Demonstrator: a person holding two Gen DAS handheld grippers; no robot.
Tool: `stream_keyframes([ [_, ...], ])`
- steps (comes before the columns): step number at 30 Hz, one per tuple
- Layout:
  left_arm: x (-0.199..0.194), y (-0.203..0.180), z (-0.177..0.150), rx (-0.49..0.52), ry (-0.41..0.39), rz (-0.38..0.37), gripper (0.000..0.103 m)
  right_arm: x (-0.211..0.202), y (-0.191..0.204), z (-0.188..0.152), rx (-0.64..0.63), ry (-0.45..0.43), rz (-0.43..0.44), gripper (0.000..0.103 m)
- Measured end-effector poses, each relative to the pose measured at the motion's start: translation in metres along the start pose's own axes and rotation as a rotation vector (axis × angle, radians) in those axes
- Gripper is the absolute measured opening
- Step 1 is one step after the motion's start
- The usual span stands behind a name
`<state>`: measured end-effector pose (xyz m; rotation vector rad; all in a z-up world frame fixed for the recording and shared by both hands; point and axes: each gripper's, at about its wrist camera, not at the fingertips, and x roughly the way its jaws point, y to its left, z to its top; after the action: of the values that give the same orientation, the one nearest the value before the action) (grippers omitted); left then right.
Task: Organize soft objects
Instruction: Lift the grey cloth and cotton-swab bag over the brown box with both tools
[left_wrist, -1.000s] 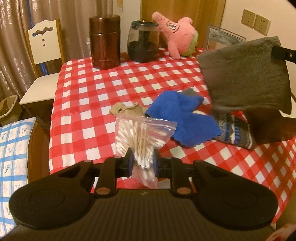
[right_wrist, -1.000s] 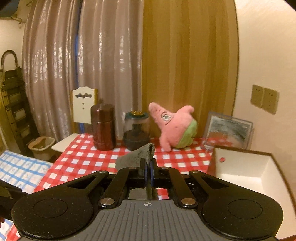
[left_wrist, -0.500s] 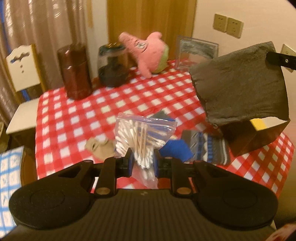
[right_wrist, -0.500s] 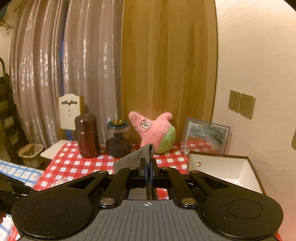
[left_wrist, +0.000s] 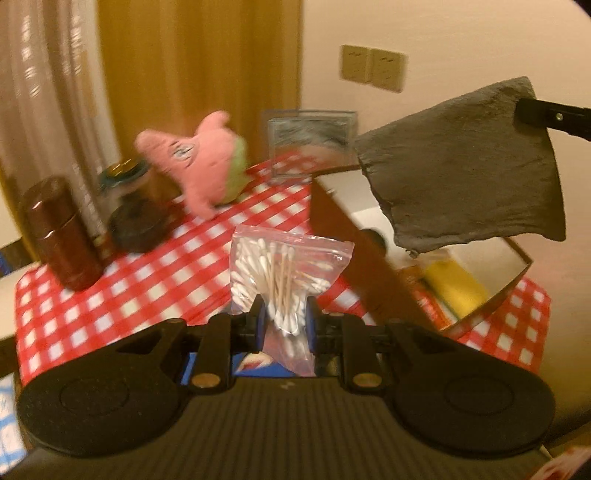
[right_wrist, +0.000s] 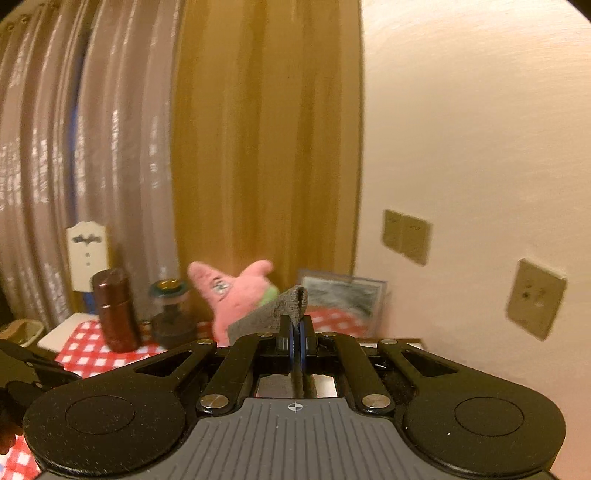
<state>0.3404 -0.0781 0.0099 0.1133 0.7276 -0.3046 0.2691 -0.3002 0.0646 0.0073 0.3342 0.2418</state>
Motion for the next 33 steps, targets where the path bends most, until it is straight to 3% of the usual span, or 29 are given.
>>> stream_keyframes([
  [8, 0.024, -0.045, 0.038, 0.063, -0.028, -0.085, 0.019, 0.000, -0.043, 0.007, 0.014, -0.008, -0.092, 0.003],
  [18, 0.070, -0.091, 0.062, 0.097, 0.010, -0.169, 0.019, 0.025, -0.090, -0.008, 0.038, 0.057, -0.156, 0.003],
  [33, 0.144, -0.119, 0.089, 0.084, 0.083, -0.173, 0.019, 0.088, -0.134, -0.025, 0.087, 0.136, -0.175, 0.003],
])
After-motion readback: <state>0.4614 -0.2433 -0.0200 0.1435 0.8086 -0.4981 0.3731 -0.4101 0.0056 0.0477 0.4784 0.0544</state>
